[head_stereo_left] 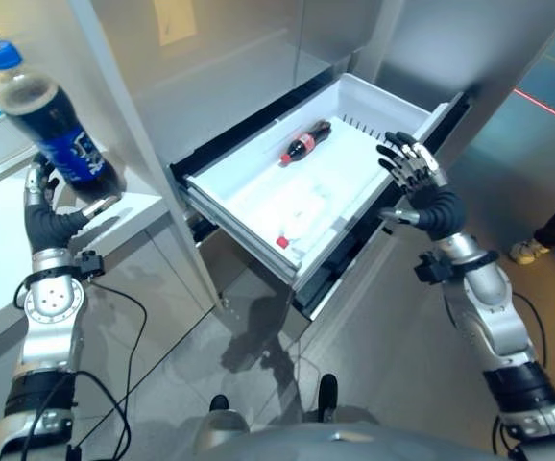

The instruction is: Take the drinks into the refrigerator

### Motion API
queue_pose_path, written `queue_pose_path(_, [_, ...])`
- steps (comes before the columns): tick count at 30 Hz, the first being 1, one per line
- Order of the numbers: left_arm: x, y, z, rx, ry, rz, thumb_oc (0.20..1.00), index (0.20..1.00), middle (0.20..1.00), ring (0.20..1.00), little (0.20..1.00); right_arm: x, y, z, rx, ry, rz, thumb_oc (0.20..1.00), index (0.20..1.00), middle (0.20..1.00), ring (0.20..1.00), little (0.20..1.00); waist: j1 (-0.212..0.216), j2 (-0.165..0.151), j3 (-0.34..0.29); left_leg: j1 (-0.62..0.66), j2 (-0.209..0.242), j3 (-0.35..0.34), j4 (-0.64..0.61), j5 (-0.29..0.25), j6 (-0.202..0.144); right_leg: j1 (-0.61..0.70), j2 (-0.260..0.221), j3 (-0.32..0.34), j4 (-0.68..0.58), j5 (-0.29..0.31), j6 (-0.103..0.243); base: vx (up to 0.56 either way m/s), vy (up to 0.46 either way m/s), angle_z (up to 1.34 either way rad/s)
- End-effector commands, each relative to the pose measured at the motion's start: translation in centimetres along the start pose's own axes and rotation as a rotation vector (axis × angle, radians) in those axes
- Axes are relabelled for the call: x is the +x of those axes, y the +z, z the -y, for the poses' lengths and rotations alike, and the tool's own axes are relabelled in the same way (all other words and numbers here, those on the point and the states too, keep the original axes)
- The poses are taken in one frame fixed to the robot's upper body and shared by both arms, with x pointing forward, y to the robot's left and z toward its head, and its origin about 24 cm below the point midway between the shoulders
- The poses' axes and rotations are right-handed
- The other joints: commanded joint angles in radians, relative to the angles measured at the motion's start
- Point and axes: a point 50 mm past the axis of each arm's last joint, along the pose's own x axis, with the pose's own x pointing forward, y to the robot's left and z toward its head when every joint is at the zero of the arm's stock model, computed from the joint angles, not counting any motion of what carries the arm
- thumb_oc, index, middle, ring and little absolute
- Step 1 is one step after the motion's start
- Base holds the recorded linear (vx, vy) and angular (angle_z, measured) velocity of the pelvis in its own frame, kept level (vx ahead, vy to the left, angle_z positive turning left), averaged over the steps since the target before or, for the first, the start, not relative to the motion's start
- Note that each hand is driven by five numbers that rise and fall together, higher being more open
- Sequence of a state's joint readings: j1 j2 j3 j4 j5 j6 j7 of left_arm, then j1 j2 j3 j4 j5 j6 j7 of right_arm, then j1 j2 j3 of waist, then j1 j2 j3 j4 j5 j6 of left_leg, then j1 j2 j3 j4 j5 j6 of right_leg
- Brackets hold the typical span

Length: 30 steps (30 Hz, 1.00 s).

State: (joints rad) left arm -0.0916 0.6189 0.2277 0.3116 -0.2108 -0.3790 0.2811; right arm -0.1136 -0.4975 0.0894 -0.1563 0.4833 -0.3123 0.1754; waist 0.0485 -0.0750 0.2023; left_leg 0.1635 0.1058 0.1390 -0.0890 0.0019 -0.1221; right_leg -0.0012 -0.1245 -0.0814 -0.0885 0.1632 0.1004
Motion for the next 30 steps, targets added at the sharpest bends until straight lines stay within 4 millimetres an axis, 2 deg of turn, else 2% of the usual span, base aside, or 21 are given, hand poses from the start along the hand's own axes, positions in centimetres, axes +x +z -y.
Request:
queue_pose_path(1, [2.2,1.9,-1.6,-0.012,0.094,0.089,1.000,1.000,1.000,1.000,1.000,1.3,3.8,-0.3,-0.029,0.063,0.177,1.000,1.000,1.000,1.000,1.000,0.003,0.032,0.000,-0.009,-0.059,-0.068,0.002,-0.049,0.102,0.037,0.045,-0.044,0.151,-0.160,-0.008,0.01,0.007,-0.11])
queue_pose_path(9, [1.9,0.7,-0.3,-0.010,0.045,0.033,1.000,1.000,1.000,1.000,1.000,0.7,3.8,-0.4,-0.015,0.066,0.178,1.000,1.000,1.000,1.000,1.000,-0.013,0.027,-0.009,0.012,-0.057,-0.056,0.002,-0.061,0.099,0.054,0.051,-0.033,0.139,-0.159,-0.009,0.01,-0.001,-0.07])
queue_pose_path(15, [2.2,0.6,0.7,-0.028,0.007,0.018,1.000,1.000,1.000,1.000,1.000,0.4,3.6,-0.5,-0.004,0.071,0.169,1.000,1.000,1.000,1.000,1.000,-0.025,0.027,-0.017,0.026,-0.055,-0.049,0.002,-0.067,0.098,0.061,0.053,-0.025,0.142,-0.161,-0.010,0.00,0.000,0.00])
queue_pose_path(22, [4.3,1.9,2.5,-0.024,-0.047,0.051,1.000,1.000,1.000,1.000,1.000,0.1,3.0,-1.1,0.026,0.097,0.140,1.000,1.000,1.000,1.000,1.000,-0.050,0.027,-0.030,0.042,-0.053,-0.039,0.002,-0.072,0.095,0.064,0.061,-0.015,0.149,-0.162,-0.010,0.00,0.000,-0.01])
queue_pose_path(30, [5.7,3.4,4.3,-0.060,-0.087,0.097,1.000,1.000,1.000,1.000,1.000,0.0,2.7,-1.5,0.045,0.118,0.126,1.000,1.000,1.000,1.000,1.000,-0.069,0.028,-0.037,0.051,-0.052,-0.028,0.002,-0.076,0.093,0.064,0.063,-0.004,0.148,-0.156,-0.007,0.00,-0.002,-0.07])
